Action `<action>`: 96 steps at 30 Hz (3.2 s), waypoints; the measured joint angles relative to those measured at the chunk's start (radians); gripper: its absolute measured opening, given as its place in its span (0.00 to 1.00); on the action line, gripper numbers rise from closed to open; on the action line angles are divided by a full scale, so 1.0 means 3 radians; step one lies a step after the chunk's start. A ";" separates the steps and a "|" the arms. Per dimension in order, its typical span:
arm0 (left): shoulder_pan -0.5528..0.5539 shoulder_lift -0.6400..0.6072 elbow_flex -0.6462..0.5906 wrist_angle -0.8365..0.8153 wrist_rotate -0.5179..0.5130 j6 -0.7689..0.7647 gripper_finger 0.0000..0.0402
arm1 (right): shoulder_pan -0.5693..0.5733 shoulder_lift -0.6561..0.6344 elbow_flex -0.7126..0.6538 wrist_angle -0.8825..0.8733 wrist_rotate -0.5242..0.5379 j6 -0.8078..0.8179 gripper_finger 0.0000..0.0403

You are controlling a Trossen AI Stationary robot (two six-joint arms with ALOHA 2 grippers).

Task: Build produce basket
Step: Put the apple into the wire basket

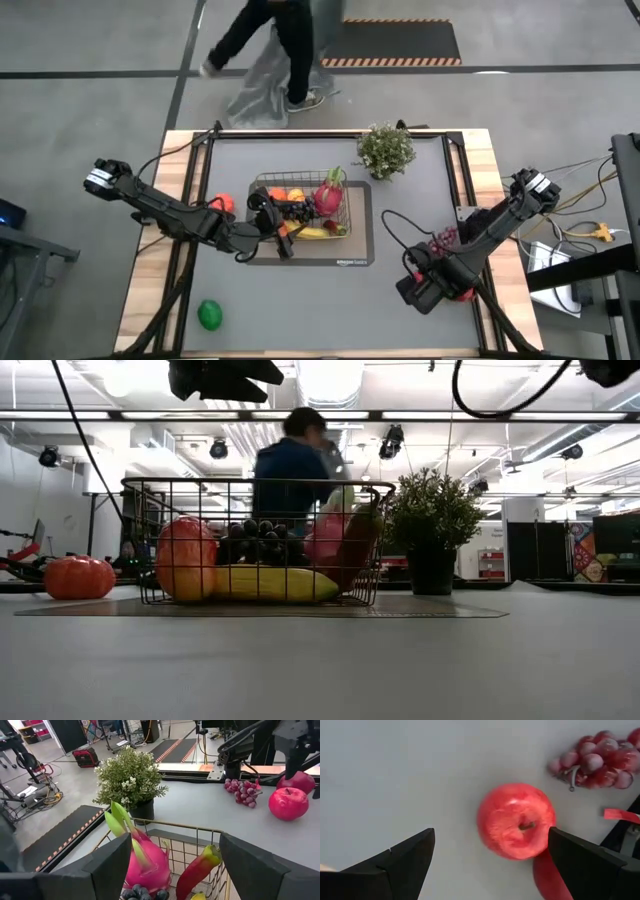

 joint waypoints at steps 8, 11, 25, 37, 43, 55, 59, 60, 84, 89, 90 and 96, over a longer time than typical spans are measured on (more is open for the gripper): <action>-0.0001 0.0000 0.0000 -0.0003 -0.0003 -0.0006 0.71 | -0.0003 0.0000 -0.0278 0.0039 -0.0230 0.0112 0.90; -0.0001 0.0000 0.0000 -0.0004 -0.0003 -0.0006 0.71 | -0.0001 0.0000 -0.0375 0.0066 -0.0329 0.0132 0.88; -0.0001 0.0000 -0.0004 -0.0005 -0.0003 0.0006 0.71 | -0.0003 -0.0002 -0.0611 0.0432 -0.0352 0.0121 0.87; -0.0001 0.0000 -0.0006 -0.0008 -0.0004 0.0008 0.71 | -0.0003 -0.0011 -0.0686 0.0517 -0.0321 0.0094 0.85; -0.0001 0.0000 -0.0006 -0.0008 -0.0008 0.0008 0.71 | -0.0003 -0.0009 -0.0689 0.0528 -0.0321 0.0095 0.79; -0.0001 0.0000 -0.0008 -0.0008 -0.0019 0.0009 0.71 | -0.0003 -0.0010 -0.0647 0.0457 -0.0314 0.0041 0.74; -0.0004 -0.0015 -0.0008 -0.0004 -0.0019 0.0060 0.71 | -0.0004 -0.0037 -0.0467 0.0168 -0.0237 -0.0131 0.73; -0.0004 -0.0022 -0.0008 -0.0004 -0.0019 0.0077 0.71 | -0.0004 -0.0046 -0.0404 0.0129 -0.0223 -0.0217 0.73; -0.0397 -0.0116 -0.0029 -0.0005 -0.0042 0.0186 0.71 | -0.0653 -0.0018 0.1221 -0.0035 0.0830 -0.2583 0.73; -0.0456 -0.0117 -0.0029 -0.0004 -0.0114 0.0258 0.71 | -0.0915 -0.0018 0.1362 0.0154 0.0856 -0.3085 0.73; -0.0455 -0.0120 -0.0029 -0.0006 -0.0116 0.0272 0.71 | -0.0971 -0.0018 0.1376 0.0223 0.0851 -0.3191 0.73; -0.0455 -0.0225 -0.0029 -0.0007 -0.0118 0.0479 0.71 | -0.1304 -0.0018 0.1432 0.0638 0.0705 -0.3783 0.73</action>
